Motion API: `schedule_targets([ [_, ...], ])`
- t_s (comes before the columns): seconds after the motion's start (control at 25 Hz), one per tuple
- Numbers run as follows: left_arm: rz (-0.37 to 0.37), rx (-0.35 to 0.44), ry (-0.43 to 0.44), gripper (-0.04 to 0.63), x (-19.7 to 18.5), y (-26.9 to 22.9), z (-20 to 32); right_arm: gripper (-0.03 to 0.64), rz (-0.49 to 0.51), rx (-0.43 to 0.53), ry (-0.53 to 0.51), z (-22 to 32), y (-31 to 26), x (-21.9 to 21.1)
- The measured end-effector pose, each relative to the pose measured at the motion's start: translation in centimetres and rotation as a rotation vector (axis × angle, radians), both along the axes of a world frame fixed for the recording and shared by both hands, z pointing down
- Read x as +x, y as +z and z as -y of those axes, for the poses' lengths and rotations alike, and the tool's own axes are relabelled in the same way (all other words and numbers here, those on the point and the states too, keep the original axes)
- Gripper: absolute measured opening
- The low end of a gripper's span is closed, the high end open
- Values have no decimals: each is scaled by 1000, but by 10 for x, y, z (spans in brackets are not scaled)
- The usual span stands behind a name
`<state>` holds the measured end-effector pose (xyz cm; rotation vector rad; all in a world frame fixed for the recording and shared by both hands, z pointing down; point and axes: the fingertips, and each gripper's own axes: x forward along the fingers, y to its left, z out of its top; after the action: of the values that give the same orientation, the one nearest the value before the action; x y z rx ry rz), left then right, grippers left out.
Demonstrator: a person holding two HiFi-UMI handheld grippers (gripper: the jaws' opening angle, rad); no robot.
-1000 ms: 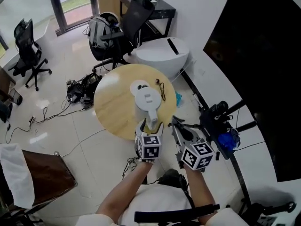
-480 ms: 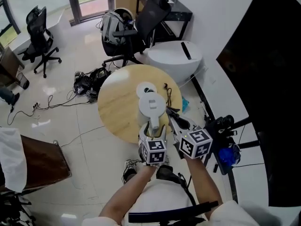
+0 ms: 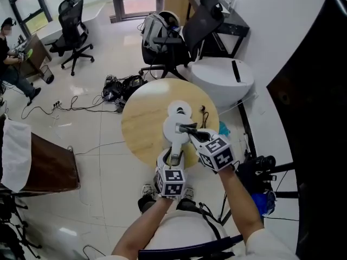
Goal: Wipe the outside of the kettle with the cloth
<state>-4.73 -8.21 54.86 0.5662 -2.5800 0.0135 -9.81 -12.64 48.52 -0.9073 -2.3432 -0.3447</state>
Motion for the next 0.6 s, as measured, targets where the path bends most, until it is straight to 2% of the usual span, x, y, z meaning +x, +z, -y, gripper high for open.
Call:
schedule_targets([
  [0.2, -11, -28, 9, 172, 0, 1, -15, 31, -21, 163, -194, -32, 16, 12],
  [0.36, -10, -33, 28, 169, 1, 1, -19, 29, -24, 251, -311, -70, 24, 24],
  [0.48, -6, -35, 40, 169, 2, 0, -21, 29, -25, 282, -345, -92, 29, 14],
  [0.6, -3, -33, 48, 168, 1, -1, -23, 29, -44, 261, -332, -101, 31, -13],
])
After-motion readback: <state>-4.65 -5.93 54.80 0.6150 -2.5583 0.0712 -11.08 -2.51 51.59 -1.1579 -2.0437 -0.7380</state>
